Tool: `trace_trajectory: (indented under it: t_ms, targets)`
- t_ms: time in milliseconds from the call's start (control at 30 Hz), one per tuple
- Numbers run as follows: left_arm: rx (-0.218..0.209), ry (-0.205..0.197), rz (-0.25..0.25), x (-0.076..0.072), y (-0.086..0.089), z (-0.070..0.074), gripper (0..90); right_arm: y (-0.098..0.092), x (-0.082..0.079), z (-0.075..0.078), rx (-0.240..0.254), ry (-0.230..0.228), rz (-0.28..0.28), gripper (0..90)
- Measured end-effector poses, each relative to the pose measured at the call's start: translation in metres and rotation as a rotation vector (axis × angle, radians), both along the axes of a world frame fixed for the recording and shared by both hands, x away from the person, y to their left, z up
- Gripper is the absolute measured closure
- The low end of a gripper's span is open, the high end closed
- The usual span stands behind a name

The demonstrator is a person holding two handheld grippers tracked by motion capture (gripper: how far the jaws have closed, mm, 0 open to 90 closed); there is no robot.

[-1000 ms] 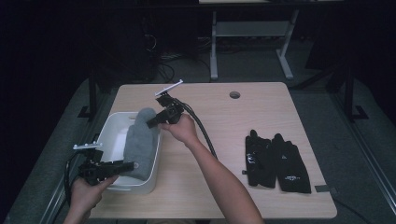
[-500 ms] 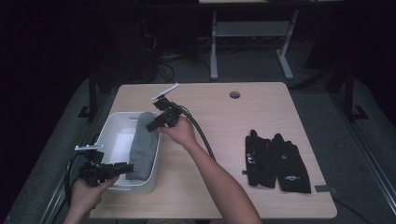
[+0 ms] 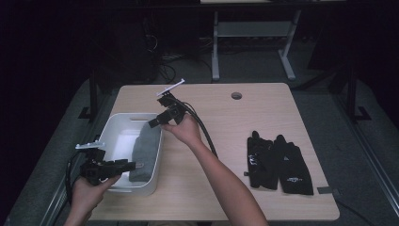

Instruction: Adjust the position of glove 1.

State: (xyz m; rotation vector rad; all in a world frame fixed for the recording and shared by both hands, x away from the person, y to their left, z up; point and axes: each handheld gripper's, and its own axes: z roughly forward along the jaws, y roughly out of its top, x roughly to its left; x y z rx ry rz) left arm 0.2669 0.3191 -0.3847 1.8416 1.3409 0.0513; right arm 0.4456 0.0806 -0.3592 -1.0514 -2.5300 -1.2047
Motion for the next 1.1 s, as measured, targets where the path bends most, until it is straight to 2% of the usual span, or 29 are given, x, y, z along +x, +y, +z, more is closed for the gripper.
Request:
trace_trajectory:
  t_ms: [300,467,500,567,767,867,900,1100]
  targets:
    - [0.001,-0.032,-0.016,0.001,-0.009,0.009,47.0,-0.016,-0.003,0.009,0.008,-0.014,-0.003,46.8]
    - [0.008,-0.048,-0.033,0.002,-0.017,0.015,46.4,-0.029,-0.005,0.015,0.005,-0.029,-0.010,45.8]
    - [0.014,-0.052,-0.041,0.003,-0.021,0.017,46.4,-0.035,-0.005,0.018,0.012,-0.043,-0.010,45.4]
    - [0.016,-0.057,-0.041,0.003,-0.023,0.018,46.2,-0.036,-0.005,0.019,0.016,-0.035,-0.013,45.2]
    - [0.001,-0.083,-0.066,0.006,-0.037,0.026,45.9,-0.053,-0.007,0.024,0.021,-0.038,-0.009,44.3]
    - [-0.002,-0.083,-0.075,0.007,-0.041,0.027,45.6,-0.058,-0.009,0.026,0.027,-0.039,-0.011,43.7]
    - [-0.005,-0.095,-0.086,0.008,-0.045,0.028,45.3,-0.064,-0.010,0.029,0.026,-0.044,-0.009,42.5]
    - [-0.020,-0.102,-0.116,0.009,-0.056,0.031,43.2,-0.077,-0.013,0.034,0.012,-0.054,-0.007,41.1]
